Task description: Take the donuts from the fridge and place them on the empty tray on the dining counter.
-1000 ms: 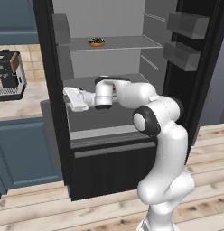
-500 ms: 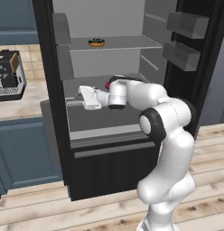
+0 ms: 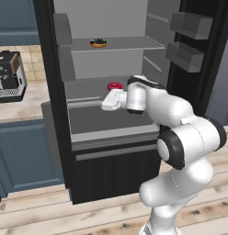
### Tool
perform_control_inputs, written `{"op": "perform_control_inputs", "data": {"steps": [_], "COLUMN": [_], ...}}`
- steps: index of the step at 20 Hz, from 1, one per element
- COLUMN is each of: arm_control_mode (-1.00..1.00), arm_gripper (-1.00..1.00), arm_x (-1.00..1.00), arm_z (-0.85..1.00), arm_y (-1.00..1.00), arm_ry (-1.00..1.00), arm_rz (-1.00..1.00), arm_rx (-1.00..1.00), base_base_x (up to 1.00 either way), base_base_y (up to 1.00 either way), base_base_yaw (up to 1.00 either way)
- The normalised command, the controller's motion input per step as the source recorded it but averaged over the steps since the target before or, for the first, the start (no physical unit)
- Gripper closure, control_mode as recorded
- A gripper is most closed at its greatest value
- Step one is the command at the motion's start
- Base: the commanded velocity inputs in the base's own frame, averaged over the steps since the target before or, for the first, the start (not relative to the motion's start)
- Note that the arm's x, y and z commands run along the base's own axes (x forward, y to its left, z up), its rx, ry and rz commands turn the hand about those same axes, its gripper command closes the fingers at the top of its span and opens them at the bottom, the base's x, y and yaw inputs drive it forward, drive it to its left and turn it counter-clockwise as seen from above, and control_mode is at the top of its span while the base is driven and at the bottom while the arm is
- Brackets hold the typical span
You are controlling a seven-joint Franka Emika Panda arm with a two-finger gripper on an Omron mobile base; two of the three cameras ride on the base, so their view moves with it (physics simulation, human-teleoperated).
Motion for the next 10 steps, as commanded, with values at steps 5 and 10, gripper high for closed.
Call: {"op": "perform_control_inputs", "data": {"steps": [5,10], "arm_control_mode": [-1.00,-1.00], "arm_gripper": [1.00,1.00], "arm_x": [0.04,-0.03], "arm_z": [0.43,0.69], "arm_y": [-0.71,-0.81], "arm_ry": [0.42,0.54], "arm_rz": [-0.62,-0.46], "arm_rx": [-0.22,-0.04], "base_base_x": [0.00,0.00], "base_base_y": [0.00,0.00], "base_base_yaw": [0.00,0.00]}}
